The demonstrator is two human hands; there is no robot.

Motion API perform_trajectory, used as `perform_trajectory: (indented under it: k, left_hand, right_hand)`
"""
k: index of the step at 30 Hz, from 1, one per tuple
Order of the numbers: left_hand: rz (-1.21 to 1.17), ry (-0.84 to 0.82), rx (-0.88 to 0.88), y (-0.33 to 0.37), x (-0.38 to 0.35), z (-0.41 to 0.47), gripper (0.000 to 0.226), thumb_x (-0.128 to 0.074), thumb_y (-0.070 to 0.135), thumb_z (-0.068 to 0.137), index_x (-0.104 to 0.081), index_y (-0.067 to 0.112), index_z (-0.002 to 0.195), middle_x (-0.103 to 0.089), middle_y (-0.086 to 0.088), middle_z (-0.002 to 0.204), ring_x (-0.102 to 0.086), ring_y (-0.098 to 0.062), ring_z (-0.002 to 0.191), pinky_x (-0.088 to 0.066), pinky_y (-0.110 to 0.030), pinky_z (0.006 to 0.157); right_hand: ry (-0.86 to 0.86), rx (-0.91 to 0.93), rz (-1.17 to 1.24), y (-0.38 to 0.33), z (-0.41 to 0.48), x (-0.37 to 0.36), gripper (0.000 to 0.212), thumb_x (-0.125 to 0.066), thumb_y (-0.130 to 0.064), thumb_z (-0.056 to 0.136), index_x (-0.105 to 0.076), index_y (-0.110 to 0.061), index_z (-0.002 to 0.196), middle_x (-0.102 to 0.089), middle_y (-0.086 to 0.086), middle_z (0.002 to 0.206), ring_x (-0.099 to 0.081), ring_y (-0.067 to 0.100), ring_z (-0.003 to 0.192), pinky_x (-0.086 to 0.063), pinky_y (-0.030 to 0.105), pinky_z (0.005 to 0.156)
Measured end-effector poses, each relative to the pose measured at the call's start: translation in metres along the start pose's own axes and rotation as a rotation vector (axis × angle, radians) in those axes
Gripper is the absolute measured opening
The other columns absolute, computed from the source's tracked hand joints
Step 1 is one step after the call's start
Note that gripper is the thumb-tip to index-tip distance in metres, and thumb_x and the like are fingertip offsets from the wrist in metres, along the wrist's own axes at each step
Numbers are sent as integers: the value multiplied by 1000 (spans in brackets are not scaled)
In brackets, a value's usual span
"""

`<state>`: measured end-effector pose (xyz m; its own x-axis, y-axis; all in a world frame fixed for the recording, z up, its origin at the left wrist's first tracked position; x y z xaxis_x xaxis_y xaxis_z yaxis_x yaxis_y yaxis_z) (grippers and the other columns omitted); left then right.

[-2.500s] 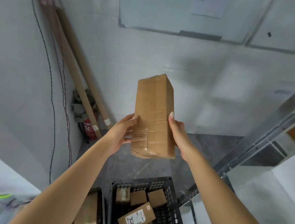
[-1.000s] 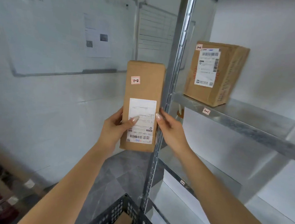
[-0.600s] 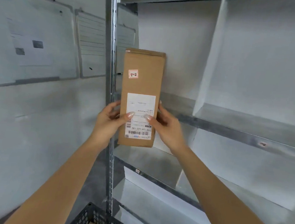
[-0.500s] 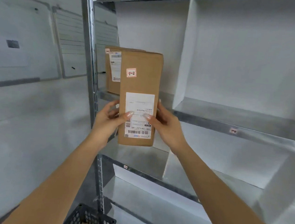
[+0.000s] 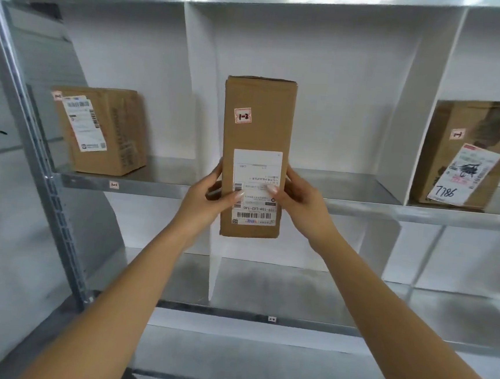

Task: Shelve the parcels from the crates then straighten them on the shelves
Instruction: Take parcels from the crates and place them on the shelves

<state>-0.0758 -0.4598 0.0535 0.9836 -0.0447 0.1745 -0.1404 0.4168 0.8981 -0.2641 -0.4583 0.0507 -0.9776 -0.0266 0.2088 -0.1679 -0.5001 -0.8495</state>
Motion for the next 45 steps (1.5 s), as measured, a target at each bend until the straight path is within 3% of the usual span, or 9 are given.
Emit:
perform_trajectory:
  k: [6, 11, 17, 25, 33, 39, 42, 45]
  left_hand:
    - [-28, -32, -23, -7, 8, 56, 69, -68, 19, 86, -36, 38, 144, -65, 5, 122, -64, -11, 107, -58, -27, 81]
    - [-54, -61, -37, -11, 22, 88, 64, -68, 24, 86, -41, 33, 143, -71, 0, 112, -68, -16, 100, -56, -39, 89]
    - [-66, -80, -52, -13, 27, 119, 67, -69, 20, 85, -39, 33, 144, -69, -2, 115, -67, -19, 104, -54, -42, 92]
    - [-43, -43, 4, -54, 19, 139, 67, -67, 13, 87, -38, 33, 144, -64, -1, 124, -59, -20, 117, -51, -47, 95]
    - [-25, 1, 34, -62, 15, 160, 66, -65, 14, 89, -36, 33, 144, -64, -3, 126, -60, -21, 116, -50, -47, 97]
    - [-19, 21, 43, -65, 11, 165, 66, -64, 15, 90, -33, 34, 145, -64, -2, 125, -62, -18, 112, -51, -45, 96]
    - [2, -2, 60, -62, 9, 163, 71, -61, 16, 91, -25, 36, 149, -62, 0, 128, -61, -16, 115, -48, -42, 100]
    - [3, -8, 110, -56, 9, 162, 92, -66, 25, 88, 0, 36, 151, -47, -6, 145, -49, -19, 129, -39, -42, 109]
  right_hand:
    - [72, 40, -11, 1, 43, -2, 55, -57, -24, 97, -38, -27, 148, -67, -6, 124, -67, 8, 106, -58, 28, 85]
    - [165, 62, -92, 1, 78, -8, 51, -56, -31, 97, -42, -29, 146, -71, -6, 115, -69, 8, 102, -57, 36, 90]
    - [178, 101, -102, 3, 99, -6, 51, -54, -28, 98, -40, -24, 147, -68, -7, 119, -68, 7, 103, -58, 26, 83]
    - [204, 42, -79, 53, 113, -11, 52, -60, -28, 95, -40, -18, 141, -63, 5, 131, -65, 16, 113, -57, 46, 89]
    - [192, 34, -144, 62, 136, -8, 49, -57, -30, 96, -39, -19, 141, -63, 2, 132, -64, 11, 111, -57, 32, 88]
    - [182, 17, -85, 67, 141, -8, 49, -57, -27, 96, -38, -19, 141, -61, 3, 134, -64, 11, 111, -58, 34, 87]
    - [153, -6, -16, 66, 140, -8, 55, -59, -25, 95, -34, -17, 143, -58, 5, 136, -62, 14, 115, -57, 38, 89]
    - [175, -48, 36, 65, 141, -5, 74, -68, -39, 87, -28, -23, 148, -43, 10, 150, -46, 22, 135, -47, 48, 104]
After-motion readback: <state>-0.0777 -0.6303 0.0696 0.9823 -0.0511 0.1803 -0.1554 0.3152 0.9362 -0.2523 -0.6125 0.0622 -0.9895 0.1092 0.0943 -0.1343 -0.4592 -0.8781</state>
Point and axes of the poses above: each hand's wrist, its own z-axis towards the middle knuckle, its own x-axis out of the back of the hand, y = z × x, the point moved 3 cm from there along z, towards the middle knuckle
